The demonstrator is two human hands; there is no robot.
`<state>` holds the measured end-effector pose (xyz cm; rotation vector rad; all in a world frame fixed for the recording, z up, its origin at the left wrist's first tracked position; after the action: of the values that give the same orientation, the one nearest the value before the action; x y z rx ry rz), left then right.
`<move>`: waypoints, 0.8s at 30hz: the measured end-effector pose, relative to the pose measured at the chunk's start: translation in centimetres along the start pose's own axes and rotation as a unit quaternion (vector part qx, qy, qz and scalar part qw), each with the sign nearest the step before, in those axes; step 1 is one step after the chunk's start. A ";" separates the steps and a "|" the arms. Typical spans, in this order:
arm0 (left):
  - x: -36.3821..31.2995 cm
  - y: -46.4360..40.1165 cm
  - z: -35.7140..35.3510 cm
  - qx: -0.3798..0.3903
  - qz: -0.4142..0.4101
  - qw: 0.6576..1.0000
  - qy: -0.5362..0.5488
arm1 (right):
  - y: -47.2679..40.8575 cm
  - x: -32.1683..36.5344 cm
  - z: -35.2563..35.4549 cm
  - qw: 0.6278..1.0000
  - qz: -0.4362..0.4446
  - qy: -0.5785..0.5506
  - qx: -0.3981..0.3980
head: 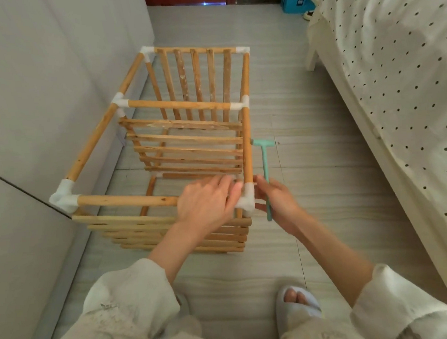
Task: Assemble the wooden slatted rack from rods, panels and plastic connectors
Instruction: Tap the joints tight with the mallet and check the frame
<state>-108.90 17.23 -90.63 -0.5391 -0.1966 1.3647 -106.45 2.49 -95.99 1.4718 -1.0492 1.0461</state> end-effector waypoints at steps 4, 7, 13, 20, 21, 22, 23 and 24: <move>1.0 1.1 -0.2 0.020 -0.095 0.995 0.008 | 2.4 -3.3 0.6 0.999 -0.030 -0.011 0.028; 3.3 3.3 0.1 -0.012 -0.079 0.995 -0.058 | 3.3 -4.1 -0.2 0.996 -0.050 -0.015 0.076; 4.6 4.5 -0.3 -0.034 0.001 0.994 -0.099 | 3.8 -4.2 -0.5 0.992 -0.057 -0.079 0.082; 4.1 1.9 0.5 -0.053 0.031 0.994 -0.087 | 2.7 -1.6 -0.5 0.995 0.006 -0.073 0.066; 4.0 1.1 1.0 -0.059 0.036 0.994 -0.081 | 2.5 -0.8 -0.5 0.994 0.013 -0.083 0.067; 3.8 0.2 1.6 -0.069 0.041 0.994 -0.075 | 2.2 0.2 -0.6 0.993 0.019 -0.096 0.068; 3.7 -0.9 2.3 -0.081 0.045 0.993 -0.068 | 2.0 1.3 -0.7 0.991 0.024 -0.111 0.068; 3.7 -1.9 3.1 -0.092 0.049 0.993 -0.062 | 1.9 2.5 -0.8 0.990 0.029 -0.124 0.069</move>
<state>-107.82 21.33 -87.70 -0.6242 -0.4050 1.4867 -107.74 2.87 -93.04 1.7252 -1.2199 1.0100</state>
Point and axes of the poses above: each hand's wrist, its own y-axis away from the middle knuckle, its own z-axis out of the back of the hand, x = y × z, the point moved 3 cm from there along -y, towards the middle knuckle, and after that the axes turned 12 degrees about z, right-handed, at the moved point
